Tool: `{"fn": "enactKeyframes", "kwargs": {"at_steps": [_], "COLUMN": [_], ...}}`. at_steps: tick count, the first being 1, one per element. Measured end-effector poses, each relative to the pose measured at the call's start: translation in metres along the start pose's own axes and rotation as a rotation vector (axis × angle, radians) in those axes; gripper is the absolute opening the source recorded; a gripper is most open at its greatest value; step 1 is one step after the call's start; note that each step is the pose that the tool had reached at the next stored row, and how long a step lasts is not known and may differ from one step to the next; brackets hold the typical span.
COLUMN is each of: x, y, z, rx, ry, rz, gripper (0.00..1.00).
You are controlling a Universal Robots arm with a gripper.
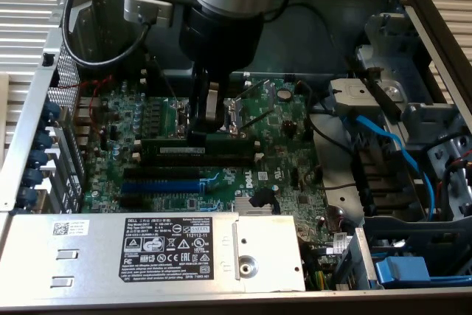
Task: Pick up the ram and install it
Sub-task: 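Insert the ram into the slot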
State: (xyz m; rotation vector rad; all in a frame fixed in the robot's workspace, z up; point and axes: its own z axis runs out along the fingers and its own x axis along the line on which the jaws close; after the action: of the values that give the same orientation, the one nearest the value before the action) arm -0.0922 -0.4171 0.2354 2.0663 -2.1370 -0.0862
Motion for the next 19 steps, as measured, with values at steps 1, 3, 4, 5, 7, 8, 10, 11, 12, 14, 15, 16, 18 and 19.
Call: {"fn": "enactKeyframes", "kwargs": {"at_steps": [1, 3, 4, 5, 7, 8, 10, 11, 12, 14, 15, 16, 18, 19], "x": [0.0000, 0.0000, 0.0001, 0.0001, 0.0001, 0.0001, 0.0002, 0.0001, 0.0001, 0.0001, 0.0001, 0.0000, 0.0000, 0.0000], "y": [0.0000, 0.0003, 0.0003, 0.0003, 0.0004, 0.0004, 0.0004, 0.0003, 0.0003, 0.0002, 0.0002, 0.0001, 0.0000, 0.0000], "z": [0.0000, 0.0001, 0.0002, 0.0002, 0.0001, 0.0002, 0.0004, 0.0007, 0.0009, 0.0013, 0.0015, 0.0017, 0.0023, 0.0026], "rx": [0.0000, 0.0002, 0.0002, 0.0001, 0.0000, 0.0000, 0.0000, 0.0000, 0.0000, 0.0000, 0.0000, 0.0000, 0.0000, 0.0000], "ry": [0.0000, -0.0002, -0.0002, -0.0002, 0.0000, 0.0000, 0.0001, -0.0001, 0.0000, 0.0001, 0.0001, 0.0001, 0.0000, 0.0000], "rz": [0.000, 0.000, 0.000, 0.000, 0.000, 0.000, 0.000, 0.000, 0.000, 0.000, 0.000, 0.000, 0.000, 0.000], "gripper": [0.12, 0.12, 0.12, 0.12, 0.12, 0.12, 0.12, 0.12, 0.12, 0.12, 0.12, 0.12, 0.12, 0.12]}}
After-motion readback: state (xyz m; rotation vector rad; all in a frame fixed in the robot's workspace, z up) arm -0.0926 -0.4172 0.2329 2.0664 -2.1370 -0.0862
